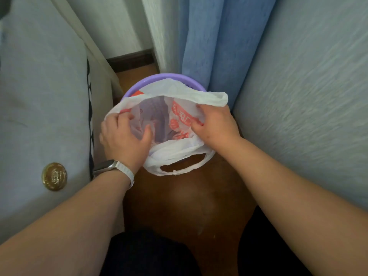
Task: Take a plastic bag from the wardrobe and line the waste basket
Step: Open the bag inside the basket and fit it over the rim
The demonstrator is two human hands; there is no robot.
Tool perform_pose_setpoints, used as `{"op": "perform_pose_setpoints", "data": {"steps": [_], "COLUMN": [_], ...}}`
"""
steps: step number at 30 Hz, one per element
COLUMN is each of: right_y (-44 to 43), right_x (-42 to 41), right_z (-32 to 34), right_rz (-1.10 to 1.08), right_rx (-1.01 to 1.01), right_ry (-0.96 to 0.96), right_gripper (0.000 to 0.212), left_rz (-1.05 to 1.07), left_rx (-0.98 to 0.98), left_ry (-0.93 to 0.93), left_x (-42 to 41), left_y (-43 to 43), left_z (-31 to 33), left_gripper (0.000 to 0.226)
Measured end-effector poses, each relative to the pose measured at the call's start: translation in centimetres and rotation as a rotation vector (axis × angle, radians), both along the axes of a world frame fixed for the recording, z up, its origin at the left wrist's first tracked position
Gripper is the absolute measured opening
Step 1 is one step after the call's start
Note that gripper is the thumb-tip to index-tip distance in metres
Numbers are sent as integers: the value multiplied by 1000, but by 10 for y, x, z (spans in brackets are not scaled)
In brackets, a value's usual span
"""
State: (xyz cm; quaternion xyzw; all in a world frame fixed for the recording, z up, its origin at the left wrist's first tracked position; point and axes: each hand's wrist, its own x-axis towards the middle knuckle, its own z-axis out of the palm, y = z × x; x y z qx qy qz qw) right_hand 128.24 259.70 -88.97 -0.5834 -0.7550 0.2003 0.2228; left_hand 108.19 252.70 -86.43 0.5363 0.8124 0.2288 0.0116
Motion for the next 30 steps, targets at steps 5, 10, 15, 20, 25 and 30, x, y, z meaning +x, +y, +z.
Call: {"op": "perform_pose_setpoints", "data": {"steps": [5,10,15,20,25,30], "right_y": [12,9,10,2,-9,-22], "right_x": [3,15,30,38,42,52], "right_z": [-20,-11,-23,-25,-13,5], "right_rz": [-119,-196,-290,-323,-283,-160], "right_rx": [-33,-28,-28,-127,-159,-155], "right_ry": [36,128,194,164,223,307], "right_gripper": [47,24,15,12,8,28], "left_rz": [50,26,124,135,200,143], "left_rx": [11,-39,-97,-108,-208,-280], "left_ry": [-57,-97,-333,-399,-421,-531], "left_x": [-15,-17,-19,-16,-9,2], "left_y": [29,32,23,14,-9,-28], "left_z": [-5,-16,-20,-15,-7,4], "left_gripper": [34,45,56,53,52,38]}}
